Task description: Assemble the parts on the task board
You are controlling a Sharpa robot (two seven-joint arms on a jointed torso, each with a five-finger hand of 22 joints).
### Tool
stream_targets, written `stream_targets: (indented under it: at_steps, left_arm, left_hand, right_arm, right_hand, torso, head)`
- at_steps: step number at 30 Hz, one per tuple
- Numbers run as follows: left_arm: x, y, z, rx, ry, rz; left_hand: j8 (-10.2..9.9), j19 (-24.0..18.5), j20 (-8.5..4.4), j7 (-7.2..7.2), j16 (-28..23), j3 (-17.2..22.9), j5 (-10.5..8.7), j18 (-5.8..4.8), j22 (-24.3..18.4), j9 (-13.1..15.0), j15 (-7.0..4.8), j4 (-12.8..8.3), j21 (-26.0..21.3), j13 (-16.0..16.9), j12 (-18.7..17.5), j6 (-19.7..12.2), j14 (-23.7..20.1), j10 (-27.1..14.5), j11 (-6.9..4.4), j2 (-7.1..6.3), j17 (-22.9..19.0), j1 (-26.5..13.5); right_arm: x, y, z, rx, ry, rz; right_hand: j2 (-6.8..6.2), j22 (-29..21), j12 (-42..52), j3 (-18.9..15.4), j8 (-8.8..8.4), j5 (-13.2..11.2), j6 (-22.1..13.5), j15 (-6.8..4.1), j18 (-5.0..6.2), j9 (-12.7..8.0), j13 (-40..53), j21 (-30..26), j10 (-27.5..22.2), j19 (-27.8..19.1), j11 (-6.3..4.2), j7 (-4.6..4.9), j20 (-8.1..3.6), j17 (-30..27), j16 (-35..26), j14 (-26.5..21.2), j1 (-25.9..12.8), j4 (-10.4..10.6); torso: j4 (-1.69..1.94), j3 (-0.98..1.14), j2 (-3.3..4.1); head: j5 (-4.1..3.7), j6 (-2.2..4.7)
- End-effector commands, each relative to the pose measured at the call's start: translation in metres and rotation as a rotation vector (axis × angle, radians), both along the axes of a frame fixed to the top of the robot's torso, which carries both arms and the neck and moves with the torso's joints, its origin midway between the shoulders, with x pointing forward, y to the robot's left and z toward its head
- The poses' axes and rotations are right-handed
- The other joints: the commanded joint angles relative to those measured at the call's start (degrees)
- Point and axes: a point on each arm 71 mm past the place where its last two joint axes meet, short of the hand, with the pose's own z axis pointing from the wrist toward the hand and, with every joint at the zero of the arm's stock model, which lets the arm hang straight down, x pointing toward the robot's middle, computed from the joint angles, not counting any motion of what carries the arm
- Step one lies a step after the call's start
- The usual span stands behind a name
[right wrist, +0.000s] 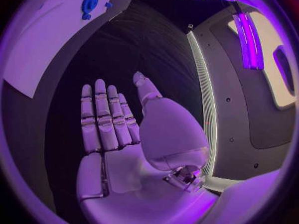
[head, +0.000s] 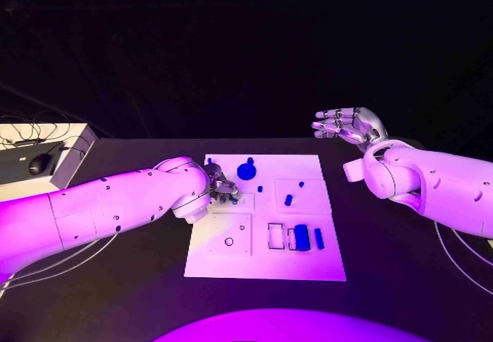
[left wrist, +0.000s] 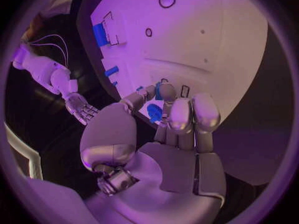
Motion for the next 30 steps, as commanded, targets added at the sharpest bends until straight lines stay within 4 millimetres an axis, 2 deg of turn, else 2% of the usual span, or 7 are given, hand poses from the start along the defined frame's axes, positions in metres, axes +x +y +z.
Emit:
stream_targets:
  at_steps: [1, 30]
  left_arm:
    - [-0.0004, -0.0002, -0.0008, 0.011, 0.006, -0.015]
    - [-0.0008, -0.0035, -0.0033, 0.042, 0.02, -0.053]
  left_hand:
    - [0.4, 0.3, 0.04, -3.16, 0.2, 2.5, 0.21, -0.29, 0.1, 11.7, -0.51, -2.3, 0.0, 0.1, -0.3, 3.7, 0.0, 1.4, -0.88, -0.02, -0.1, 0.4]
    - [0.6, 0.5, -0.17, -3.61, 0.5, 1.0, 0.32, -0.71, 0.6, 11.9, -0.56, -1.8, -0.2, 0.3, -0.8, 4.8, -0.1, 1.9, -1.06, 0.08, -0.3, 0.7]
  right_arm:
    - [-0.0004, 0.0012, 0.0002, 0.0, -0.001, 0.017]
    - [-0.001, 0.0014, 0.0003, 0.001, 0.0, 0.021]
  right_hand:
    - [0.05, 0.0, 0.0, 0.1, -0.32, -0.1, -0.1, 0.08, -0.36, 0.0, -0.1, -0.1, -0.3, -0.5, 0.32, 0.36, -0.08, 0.0, -0.2, -0.4, 0.3, 0.0]
    - [0.07, 0.0, 0.0, 0.0, -0.31, -0.1, -0.1, 0.09, -0.36, 0.0, -0.1, -0.1, -0.3, -0.6, 0.32, 0.36, -0.06, 0.0, -0.2, -0.5, 0.3, 0.0]
  torso:
    - [-0.01, 0.0, 0.01]
    - [-0.03, 0.03, 0.02]
  head:
    - [0.07, -0.05]
    - [-0.1, -0.3]
